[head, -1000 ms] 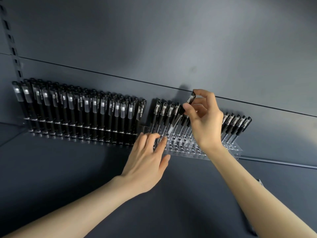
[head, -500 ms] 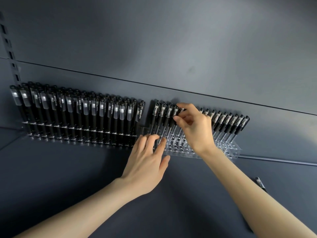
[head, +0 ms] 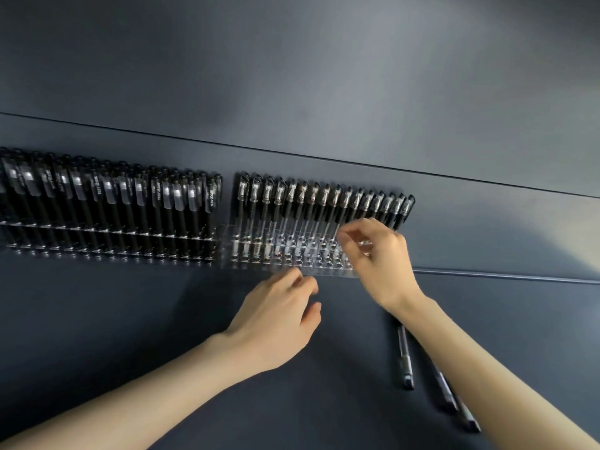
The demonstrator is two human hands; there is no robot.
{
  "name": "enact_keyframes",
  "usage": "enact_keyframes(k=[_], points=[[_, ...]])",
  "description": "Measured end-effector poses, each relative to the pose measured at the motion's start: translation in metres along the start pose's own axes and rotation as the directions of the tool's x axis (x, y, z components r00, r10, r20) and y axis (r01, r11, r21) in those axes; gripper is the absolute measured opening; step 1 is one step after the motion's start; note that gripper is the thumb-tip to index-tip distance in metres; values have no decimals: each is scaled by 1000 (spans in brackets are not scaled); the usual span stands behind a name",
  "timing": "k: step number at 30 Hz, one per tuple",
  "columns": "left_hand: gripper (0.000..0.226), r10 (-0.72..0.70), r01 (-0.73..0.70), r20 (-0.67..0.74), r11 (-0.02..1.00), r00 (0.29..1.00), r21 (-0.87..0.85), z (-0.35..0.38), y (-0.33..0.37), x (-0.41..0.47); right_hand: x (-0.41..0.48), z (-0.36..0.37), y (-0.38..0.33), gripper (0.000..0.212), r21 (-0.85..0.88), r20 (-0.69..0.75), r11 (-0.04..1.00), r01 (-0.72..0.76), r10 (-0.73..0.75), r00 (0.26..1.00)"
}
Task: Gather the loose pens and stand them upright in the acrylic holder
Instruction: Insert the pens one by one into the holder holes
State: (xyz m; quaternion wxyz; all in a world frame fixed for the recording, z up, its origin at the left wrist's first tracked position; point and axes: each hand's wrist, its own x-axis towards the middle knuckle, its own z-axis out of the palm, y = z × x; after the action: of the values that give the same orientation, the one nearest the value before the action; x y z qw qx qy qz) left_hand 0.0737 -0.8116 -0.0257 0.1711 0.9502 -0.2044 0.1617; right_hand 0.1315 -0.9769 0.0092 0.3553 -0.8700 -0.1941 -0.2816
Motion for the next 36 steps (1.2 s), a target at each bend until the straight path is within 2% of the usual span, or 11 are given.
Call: enact_keyframes(k=[5,9,15,19,23,26,30,33,35,36], points=[[35,-45,46,74,999,996,-18,22,58,2,-39,-56,46,10,-49,167,998,-39,46,985],[41,-123,127,86,990,989,-53,41,109,6,-67,-94,82,8,-113,297,993,12,22,955],[53,-264,259,42,961,964,100,66,163,6,-93,-120,115,20,-125,481,979,158,-80,873],[48,-377,377,47,926,925,10,70,174,12,-97,-120,122,25,-64,476,987,150,-102,873],[38,-499,508,116,858,859,-76,67,178,22,-98,-121,122,34,-9,492,991,137,-115,863],[29,-538,559,165,817,827,-142,61,171,30,-100,-121,122,37,-4,509,992,129,-110,854],[35,-558,575,140,778,818,-255,58,171,29,-100,-121,124,34,2,516,993,119,-103,850],[25,-554,548,67,788,830,-280,57,175,21,-99,-122,124,33,1,499,993,116,-101,860],[17,-534,496,29,761,845,-419,55,177,14,-97,-123,118,35,71,450,997,35,-63,891],[15,-521,454,14,730,854,-511,54,178,10,-96,-125,111,37,167,438,984,-68,-13,899]])
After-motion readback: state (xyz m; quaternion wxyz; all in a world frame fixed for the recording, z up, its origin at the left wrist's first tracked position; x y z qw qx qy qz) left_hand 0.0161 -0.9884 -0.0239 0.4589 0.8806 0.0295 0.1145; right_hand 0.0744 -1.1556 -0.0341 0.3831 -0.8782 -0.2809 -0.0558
